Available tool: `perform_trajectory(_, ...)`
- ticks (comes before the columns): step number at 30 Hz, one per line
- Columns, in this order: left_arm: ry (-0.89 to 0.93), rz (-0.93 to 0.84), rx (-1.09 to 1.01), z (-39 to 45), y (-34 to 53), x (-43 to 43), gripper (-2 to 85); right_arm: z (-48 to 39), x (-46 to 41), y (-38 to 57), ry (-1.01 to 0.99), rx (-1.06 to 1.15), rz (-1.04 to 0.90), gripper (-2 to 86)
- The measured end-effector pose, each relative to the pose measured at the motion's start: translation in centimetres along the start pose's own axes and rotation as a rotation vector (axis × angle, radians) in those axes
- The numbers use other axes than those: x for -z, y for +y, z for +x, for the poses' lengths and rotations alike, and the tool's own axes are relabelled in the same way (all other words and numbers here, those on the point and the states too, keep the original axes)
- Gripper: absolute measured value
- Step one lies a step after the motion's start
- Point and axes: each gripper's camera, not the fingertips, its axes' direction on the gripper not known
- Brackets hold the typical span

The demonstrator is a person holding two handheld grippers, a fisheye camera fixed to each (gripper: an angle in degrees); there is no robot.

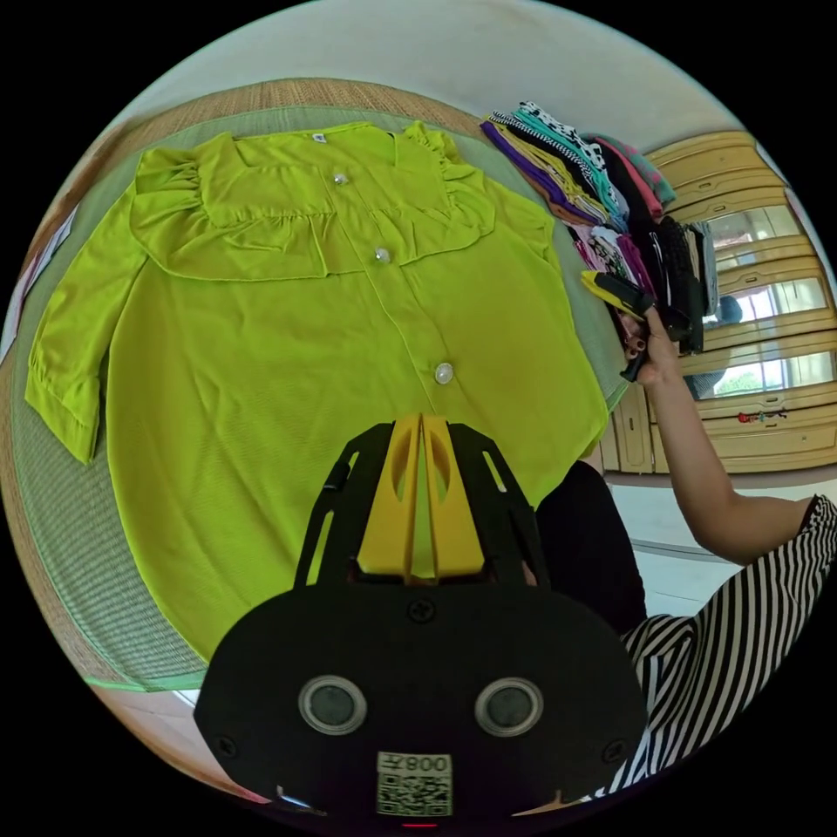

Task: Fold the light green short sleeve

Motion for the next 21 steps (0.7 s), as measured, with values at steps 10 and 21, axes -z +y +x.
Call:
perform_trajectory(10,0.054,0.028,-0.105,7.4,-10.6,2.2,0.3,-3.4,-5.3,-1.1,0.123,0.030,0.006,6.0)
perform_trajectory(21,0.163,0.081,-0.311,18.4,-25.7,3.3,1.2,-5.2,-6.6,-0.8,0.148,0.040,0.074,2.8)
